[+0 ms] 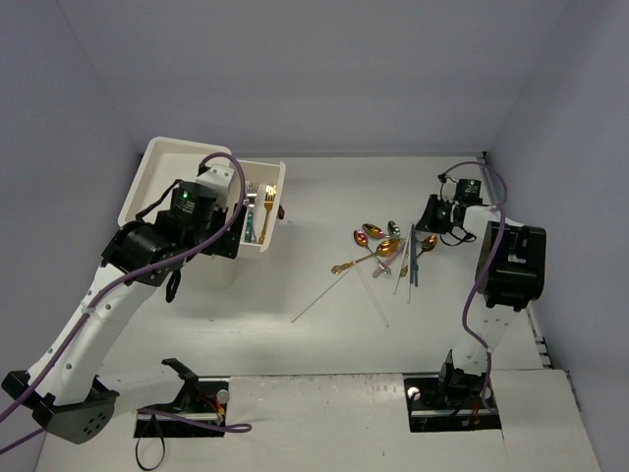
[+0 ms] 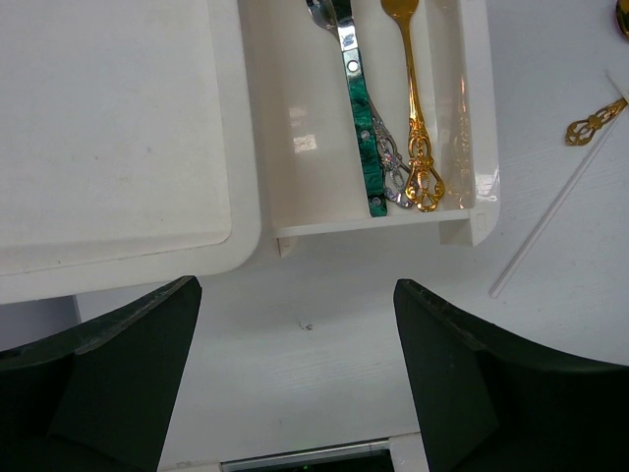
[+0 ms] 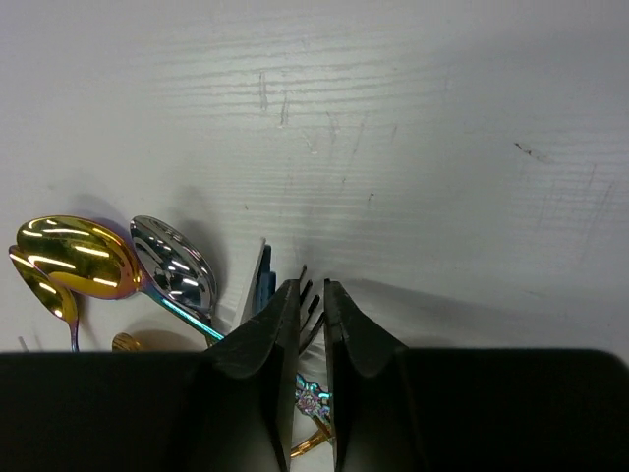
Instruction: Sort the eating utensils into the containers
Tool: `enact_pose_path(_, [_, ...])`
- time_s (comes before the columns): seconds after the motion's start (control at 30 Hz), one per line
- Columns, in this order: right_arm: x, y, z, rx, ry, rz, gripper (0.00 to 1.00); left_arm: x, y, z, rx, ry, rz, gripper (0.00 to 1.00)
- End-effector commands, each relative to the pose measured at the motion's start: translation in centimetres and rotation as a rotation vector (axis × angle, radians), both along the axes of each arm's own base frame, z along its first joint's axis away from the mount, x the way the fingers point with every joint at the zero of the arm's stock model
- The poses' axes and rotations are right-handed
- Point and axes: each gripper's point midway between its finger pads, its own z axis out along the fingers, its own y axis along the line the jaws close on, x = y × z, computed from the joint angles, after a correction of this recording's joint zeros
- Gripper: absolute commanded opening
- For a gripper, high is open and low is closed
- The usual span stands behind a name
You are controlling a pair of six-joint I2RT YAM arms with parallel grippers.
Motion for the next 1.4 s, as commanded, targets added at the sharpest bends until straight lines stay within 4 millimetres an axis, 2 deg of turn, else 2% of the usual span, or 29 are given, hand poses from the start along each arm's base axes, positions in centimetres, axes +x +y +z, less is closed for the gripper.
enact_pose_path(0.0, [0.7, 0.1, 1.2, 0.0, -0.059, 0.032, 0.03, 0.8, 0.1, 0.9, -0.001, -0.041, 0.012, 0.77])
enact_pose_path(0.03, [0.8, 0.1, 1.4, -0.001, -0.066, 0.035, 0.0, 0.8, 0.1, 0.9, 0.0, -0.043, 0.012, 0.77])
enact_pose_path(0.2, [1.6, -0.3, 4.7, -0.042, -0.145, 0.021, 0.0, 0.8, 0.1, 0.9, -0.001, -0.042, 0.011, 0.77])
enact_pose_path(0.37, [1.8, -1.6, 7.6, -0.144, -0.217, -0.006, 0.0, 0.8, 0.0, 0.9, -0.002, -0.04, 0.007, 0.77])
enact_pose_path(0.73, [0.0, -5.6, 15.6, -0.388, -0.383, -0.137, 0.0, 0.9, 0.0, 0.8, 0.003, -0.041, -0.001, 0.77])
enact_pose_path(0.87, [-0.8, -7.0, 17.5, -0.462, -0.416, -0.186, 0.0, 1.0, -0.1, 0.9, 0.001, -0.044, -0.006, 0.77])
enact_pose_path(1.0, [-1.8, -8.0, 20.3, -0.515, -0.467, -0.245, 0.0, 1.0, -0.1, 0.8, 0.005, -0.041, -0.01, 0.77])
enact_pose_path(1.2, [-2.4, -7.8, 26.0, -0.515, -0.595, -0.275, 0.0, 0.9, -0.1, 1.0, 0.003, -0.047, -0.009, 0.77])
enact_pose_path(1.3, [-2.0, -5.3, 29.4, -0.402, -0.689, -0.218, 0.0, 0.9, 0.0, 1.3, 0.001, -0.057, -0.005, 0.77])
enact_pose_path(1.37, [-1.6, -2.4, 31.7, -0.314, -0.75, -0.14, 0.0, 0.9, 0.1, 1.5, 0.0, -0.064, -0.001, 0.77])
